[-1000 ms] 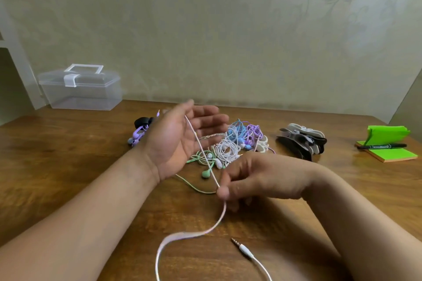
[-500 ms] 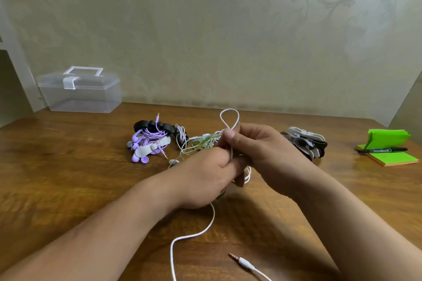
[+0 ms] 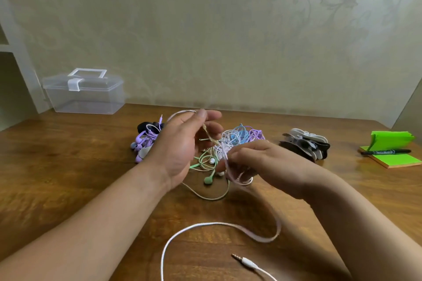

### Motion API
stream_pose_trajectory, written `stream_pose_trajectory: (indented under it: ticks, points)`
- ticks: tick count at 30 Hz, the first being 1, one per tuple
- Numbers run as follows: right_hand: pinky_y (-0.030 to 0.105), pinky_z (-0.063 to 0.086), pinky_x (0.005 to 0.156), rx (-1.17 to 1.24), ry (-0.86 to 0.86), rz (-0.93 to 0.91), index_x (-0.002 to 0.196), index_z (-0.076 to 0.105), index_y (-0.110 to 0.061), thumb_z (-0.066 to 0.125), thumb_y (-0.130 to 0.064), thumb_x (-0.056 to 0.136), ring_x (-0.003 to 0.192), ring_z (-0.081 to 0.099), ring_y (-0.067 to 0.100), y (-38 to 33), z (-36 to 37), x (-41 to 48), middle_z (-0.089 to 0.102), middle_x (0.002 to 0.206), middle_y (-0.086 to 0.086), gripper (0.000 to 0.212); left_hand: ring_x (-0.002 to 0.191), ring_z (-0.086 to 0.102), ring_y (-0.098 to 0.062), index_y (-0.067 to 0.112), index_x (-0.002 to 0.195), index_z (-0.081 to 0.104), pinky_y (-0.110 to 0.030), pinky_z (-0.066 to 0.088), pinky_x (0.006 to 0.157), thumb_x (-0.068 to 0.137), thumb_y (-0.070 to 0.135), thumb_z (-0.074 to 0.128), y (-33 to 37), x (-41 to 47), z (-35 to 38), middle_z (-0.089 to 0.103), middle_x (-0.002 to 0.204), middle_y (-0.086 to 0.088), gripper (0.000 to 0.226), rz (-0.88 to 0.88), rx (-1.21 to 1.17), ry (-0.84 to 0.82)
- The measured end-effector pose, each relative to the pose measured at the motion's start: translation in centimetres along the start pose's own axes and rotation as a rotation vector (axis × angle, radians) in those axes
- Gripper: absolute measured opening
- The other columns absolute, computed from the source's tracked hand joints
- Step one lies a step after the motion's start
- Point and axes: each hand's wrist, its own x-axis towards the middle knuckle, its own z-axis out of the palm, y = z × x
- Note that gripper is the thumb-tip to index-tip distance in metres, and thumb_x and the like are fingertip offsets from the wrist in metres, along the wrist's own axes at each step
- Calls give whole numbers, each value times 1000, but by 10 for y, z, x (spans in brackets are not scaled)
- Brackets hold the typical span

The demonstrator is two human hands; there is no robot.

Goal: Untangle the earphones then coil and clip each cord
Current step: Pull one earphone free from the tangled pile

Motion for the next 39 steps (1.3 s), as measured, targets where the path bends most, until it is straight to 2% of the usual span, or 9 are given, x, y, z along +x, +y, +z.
stream_pose_trajectory:
  ticks: [5,10,15,18,21,25,30,36,39]
  points:
    - [43,53,96,-56,38,38,112,78,-16,43,-20,108,102,72,23,0,-4,-1,79,103,4,35,95,70,-14,12,116,73,-31,50,86,109,26,46,-1,-2,5,78,92,-7,30,65,111,-60]
    - [44,54,91,571,12,63,121,70,0,27,-35,105,103,72,34,-5,5,10,76,111,22,58,112,70,-14,14,123,73,-30,52,94,107,27,50,-3,-6,7,77,118,-4,31,80,241,-143]
    - [40,57,76,866,-63,63,120,65,-3,31,-57,105,85,69,33,-5,8,9,69,104,23,66,79,51,-25,18,122,75,-31,51,68,99,33,56,-3,-9,8,58,97,-15,33,-59,128,-268]
    - [20,43,45,720,-54,15,106,69,-10,48,-38,108,54,55,14,-2,10,8,63,84,13,35,83,66,-16,12,128,70,-34,52,79,108,15,44,-5,-9,8,68,108,-12,33,-38,133,-293]
    - [17,29,40,426,-55,-48,85,72,-13,54,-13,107,44,41,10,2,7,8,60,72,11,29,109,72,-22,8,132,63,-38,56,94,109,16,40,-1,-6,3,73,125,-12,34,-45,36,-239]
    - [31,52,74,17,-353,-108,107,75,-14,67,-4,98,83,66,17,5,-7,-3,76,99,9,16,82,71,-30,0,126,60,-42,59,78,111,26,33,10,-2,-3,73,93,-15,40,-30,-132,-183]
    - [49,38,121,164,-535,-188,155,39,-1,66,2,84,148,44,29,7,-45,-19,51,157,15,76,45,24,-14,6,105,56,-22,19,44,112,22,37,9,-8,1,34,59,-1,26,-22,90,-237]
    - [56,38,119,281,-398,-116,141,55,3,76,-48,83,142,52,34,15,-41,-9,58,147,23,80,45,21,-13,3,83,55,-22,21,45,109,23,37,5,-16,8,29,53,-2,37,-48,478,-307]
    - [54,45,110,282,-149,-12,118,69,-3,54,-78,89,122,65,36,13,-22,3,71,126,20,82,44,36,-9,15,67,51,-28,29,52,105,45,41,2,-17,6,42,49,10,49,-15,782,-332]
